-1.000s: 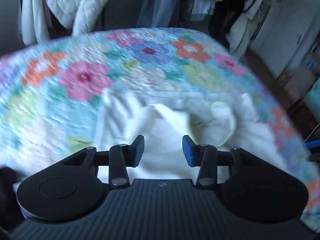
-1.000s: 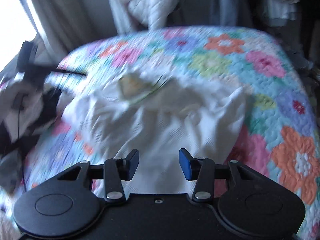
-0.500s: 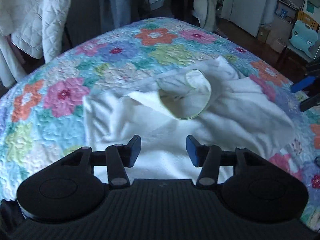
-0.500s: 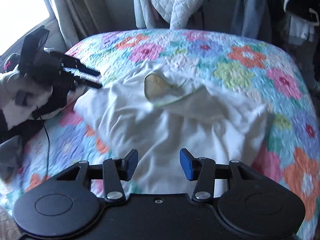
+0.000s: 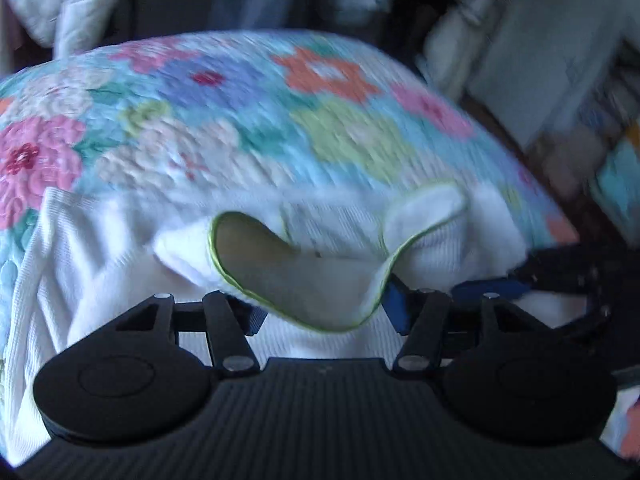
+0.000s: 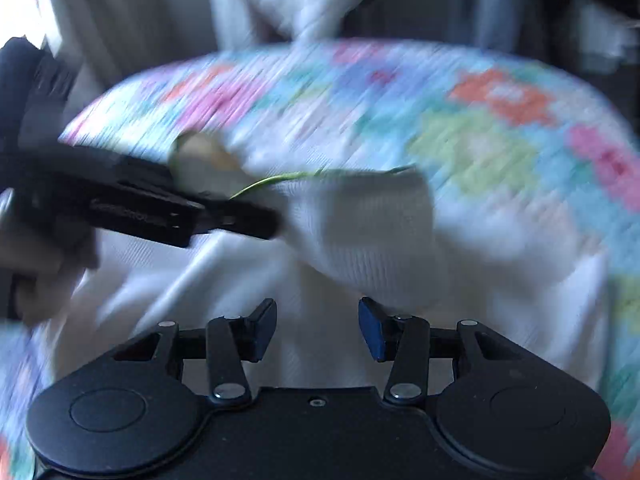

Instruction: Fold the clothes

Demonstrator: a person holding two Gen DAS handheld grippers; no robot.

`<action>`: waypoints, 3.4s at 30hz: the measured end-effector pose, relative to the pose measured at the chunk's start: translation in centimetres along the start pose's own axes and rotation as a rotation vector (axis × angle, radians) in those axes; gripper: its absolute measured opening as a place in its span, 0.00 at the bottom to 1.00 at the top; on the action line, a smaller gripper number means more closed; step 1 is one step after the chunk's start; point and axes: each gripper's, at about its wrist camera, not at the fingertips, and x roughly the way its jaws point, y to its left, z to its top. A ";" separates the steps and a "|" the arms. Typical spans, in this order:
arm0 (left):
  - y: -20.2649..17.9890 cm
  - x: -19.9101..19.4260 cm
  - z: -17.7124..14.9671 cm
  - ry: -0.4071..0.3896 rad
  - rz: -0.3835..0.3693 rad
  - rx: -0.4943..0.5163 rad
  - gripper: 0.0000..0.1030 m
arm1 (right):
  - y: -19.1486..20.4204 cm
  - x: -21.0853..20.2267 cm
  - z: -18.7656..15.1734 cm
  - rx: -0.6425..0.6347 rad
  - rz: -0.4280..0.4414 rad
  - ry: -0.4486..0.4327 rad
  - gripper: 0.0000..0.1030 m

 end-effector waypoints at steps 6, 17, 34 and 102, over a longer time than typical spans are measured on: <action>1.8 -3.9 1.4 -0.147 0.053 -0.090 0.68 | -1.9 -4.3 -0.3 0.094 -0.115 -0.149 0.48; 8.7 -18.1 -11.9 0.024 0.168 -0.255 0.71 | -4.1 -16.3 -14.9 0.475 0.030 -0.095 0.75; 12.8 -17.3 -19.0 -0.179 0.057 -0.652 0.46 | -5.4 -13.8 -14.4 0.358 -0.053 -0.308 0.05; -0.8 -29.0 -24.8 -0.098 0.292 -0.312 0.43 | -2.7 -19.5 -28.3 0.834 0.049 -0.366 0.17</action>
